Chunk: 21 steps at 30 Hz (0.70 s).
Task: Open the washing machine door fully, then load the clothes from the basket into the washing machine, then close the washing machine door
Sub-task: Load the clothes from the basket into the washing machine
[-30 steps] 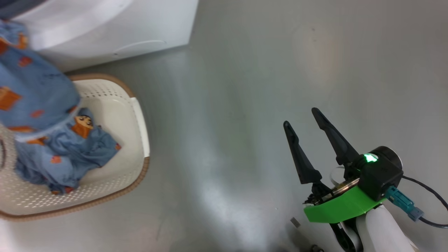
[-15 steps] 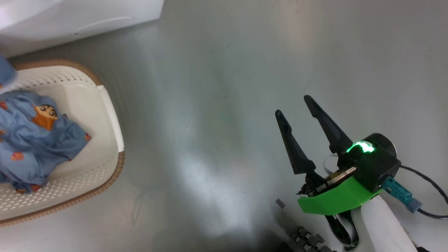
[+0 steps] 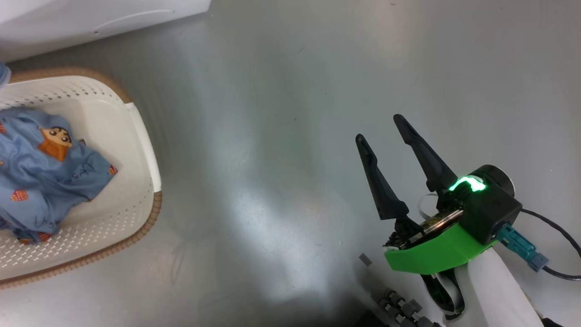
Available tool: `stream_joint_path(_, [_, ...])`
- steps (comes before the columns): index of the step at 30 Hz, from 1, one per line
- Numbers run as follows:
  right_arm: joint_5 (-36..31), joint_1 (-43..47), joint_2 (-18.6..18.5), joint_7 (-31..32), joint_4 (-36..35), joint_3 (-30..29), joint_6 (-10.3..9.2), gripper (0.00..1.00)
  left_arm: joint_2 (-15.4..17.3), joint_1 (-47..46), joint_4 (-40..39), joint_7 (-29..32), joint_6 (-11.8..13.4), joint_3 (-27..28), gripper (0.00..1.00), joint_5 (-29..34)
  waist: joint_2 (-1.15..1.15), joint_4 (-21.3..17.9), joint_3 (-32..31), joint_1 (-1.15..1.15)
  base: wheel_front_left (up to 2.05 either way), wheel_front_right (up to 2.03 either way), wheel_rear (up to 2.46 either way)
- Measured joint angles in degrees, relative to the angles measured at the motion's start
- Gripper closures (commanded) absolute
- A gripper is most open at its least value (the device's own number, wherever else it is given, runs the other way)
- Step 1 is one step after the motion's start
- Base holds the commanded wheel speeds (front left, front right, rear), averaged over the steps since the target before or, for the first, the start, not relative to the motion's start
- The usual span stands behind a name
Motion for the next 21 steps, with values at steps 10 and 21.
stream_joint_path(10, [0.0,0.0,0.0,0.0,0.1,-0.1,0.00,0.00,-0.8,0.0,4.0,0.6,-1.0,-0.7,0.00,-0.9,0.00,0.7,-1.0,0.00,0.00,0.00,0.00])
stream_joint_path(21, [-0.1,0.1,0.0,0.0,0.5,-1.4,0.00,0.00,-3.5,8.4,2.3,-1.2,0.6,-1.8,0.00,-0.6,0.00,2.8,-4.0,0.00,0.00,0.00,0.00])
